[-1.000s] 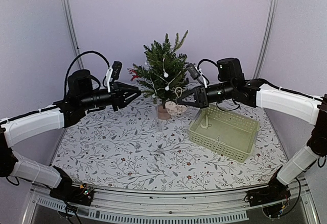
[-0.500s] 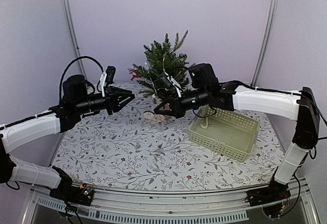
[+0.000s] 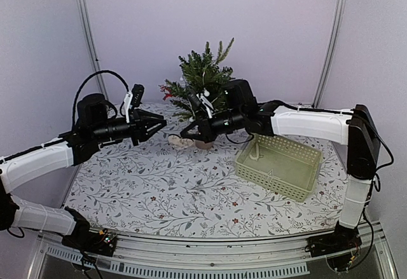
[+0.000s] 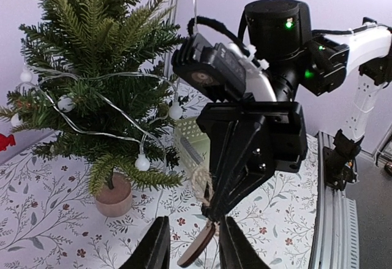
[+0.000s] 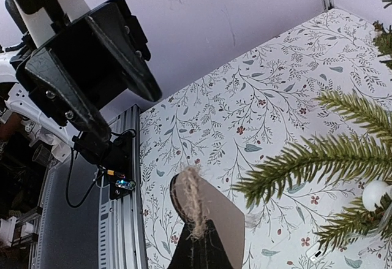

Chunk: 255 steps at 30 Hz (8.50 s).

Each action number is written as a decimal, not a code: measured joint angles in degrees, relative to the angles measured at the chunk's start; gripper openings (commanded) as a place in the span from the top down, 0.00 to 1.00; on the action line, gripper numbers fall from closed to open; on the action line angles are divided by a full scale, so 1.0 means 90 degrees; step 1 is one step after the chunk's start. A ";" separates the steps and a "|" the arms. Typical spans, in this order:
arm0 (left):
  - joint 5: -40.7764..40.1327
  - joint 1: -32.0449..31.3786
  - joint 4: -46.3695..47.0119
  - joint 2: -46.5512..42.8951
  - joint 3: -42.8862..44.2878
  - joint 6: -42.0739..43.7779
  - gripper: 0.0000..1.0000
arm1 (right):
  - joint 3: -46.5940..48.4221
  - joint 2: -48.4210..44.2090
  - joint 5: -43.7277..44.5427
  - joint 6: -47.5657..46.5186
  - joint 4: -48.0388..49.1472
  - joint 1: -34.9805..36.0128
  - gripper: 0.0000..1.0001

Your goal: Decorate the small christmas tree

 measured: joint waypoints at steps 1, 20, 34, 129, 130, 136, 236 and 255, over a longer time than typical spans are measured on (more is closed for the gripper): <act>0.0010 0.0002 -0.0002 0.0000 0.0000 0.0017 0.70 | 0.0044 0.0061 -0.0024 -0.0002 0.0000 -0.0017 1.00; 0.0078 0.0015 -0.0180 0.0362 0.0313 0.0265 0.72 | 0.0593 0.0670 -0.0483 -0.0029 -0.0036 -0.0442 1.00; 0.0226 -0.0403 -0.0743 0.1078 0.1462 0.0855 0.72 | 0.0663 0.0731 -0.0583 -0.0024 -0.0107 -0.0442 1.00; -0.1401 0.0029 -0.0580 0.0794 0.0784 0.0002 0.44 | -0.0056 -0.0092 0.0636 -0.0403 -0.0896 -0.0372 0.48; -0.1445 0.0044 -0.0520 0.0721 0.0695 -0.0058 0.44 | -0.0158 -0.0248 0.0641 -0.0381 -0.0879 -0.0393 0.48; -0.1608 0.0109 -0.0296 0.0372 0.0299 -0.0440 0.44 | -0.1168 -0.1236 0.0418 0.0126 -0.0544 -0.0967 0.48; -0.1984 0.0918 -0.0369 -0.0833 -0.0733 -0.0838 0.47 | 0.0270 0.2817 0.0279 0.4478 0.1688 -0.1309 0.85; -0.1940 0.1532 -0.0770 -0.1814 -0.1151 -0.1372 0.47 | -0.0908 0.2324 0.0466 0.5149 0.2735 -0.0602 0.82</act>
